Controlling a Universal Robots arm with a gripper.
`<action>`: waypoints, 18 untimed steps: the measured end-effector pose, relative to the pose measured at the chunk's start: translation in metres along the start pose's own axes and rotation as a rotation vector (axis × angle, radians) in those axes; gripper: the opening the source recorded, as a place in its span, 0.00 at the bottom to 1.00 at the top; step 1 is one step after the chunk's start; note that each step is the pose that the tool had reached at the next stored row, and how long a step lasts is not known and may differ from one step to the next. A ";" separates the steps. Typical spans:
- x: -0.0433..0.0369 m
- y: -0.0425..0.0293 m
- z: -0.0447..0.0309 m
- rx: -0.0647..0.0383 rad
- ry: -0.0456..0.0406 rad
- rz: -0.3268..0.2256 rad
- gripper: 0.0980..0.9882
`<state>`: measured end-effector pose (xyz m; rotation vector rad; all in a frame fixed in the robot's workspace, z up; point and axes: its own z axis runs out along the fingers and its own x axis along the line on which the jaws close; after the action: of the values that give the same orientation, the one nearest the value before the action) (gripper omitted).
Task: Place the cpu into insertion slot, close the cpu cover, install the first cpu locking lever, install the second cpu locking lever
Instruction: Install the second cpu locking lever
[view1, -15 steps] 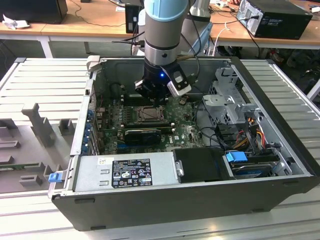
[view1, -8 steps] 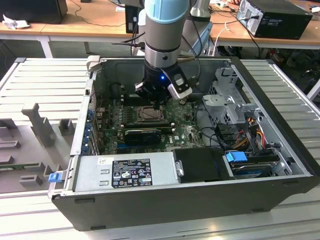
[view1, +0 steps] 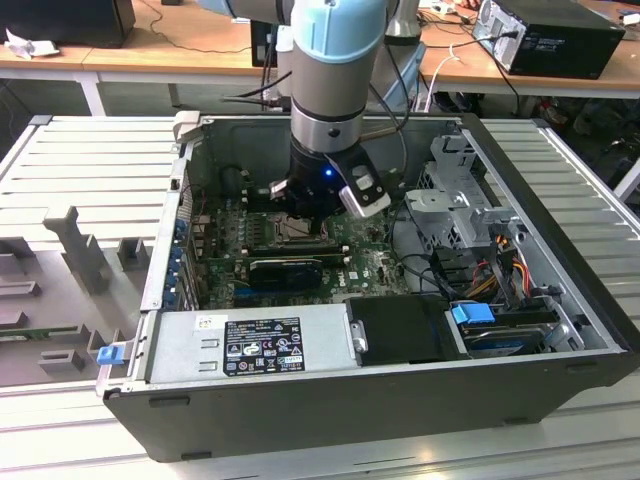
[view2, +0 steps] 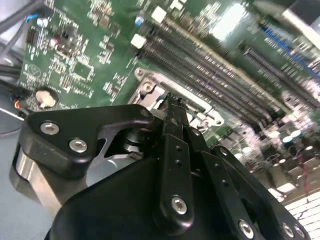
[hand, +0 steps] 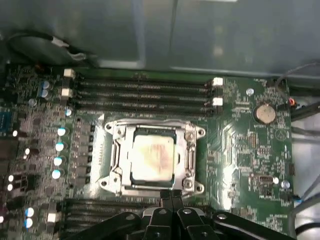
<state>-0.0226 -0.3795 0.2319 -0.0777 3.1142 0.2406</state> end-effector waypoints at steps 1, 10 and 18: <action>0.0056 -0.0002 -0.0001 -0.003 -0.0001 0.000 0.01; 0.0196 -0.0052 -0.0008 -0.016 -0.0007 -0.001 0.01; 0.0224 -0.0166 -0.0026 -0.050 -0.0024 0.000 0.01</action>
<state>-0.0442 -0.3973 0.2315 -0.0783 3.1059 0.3187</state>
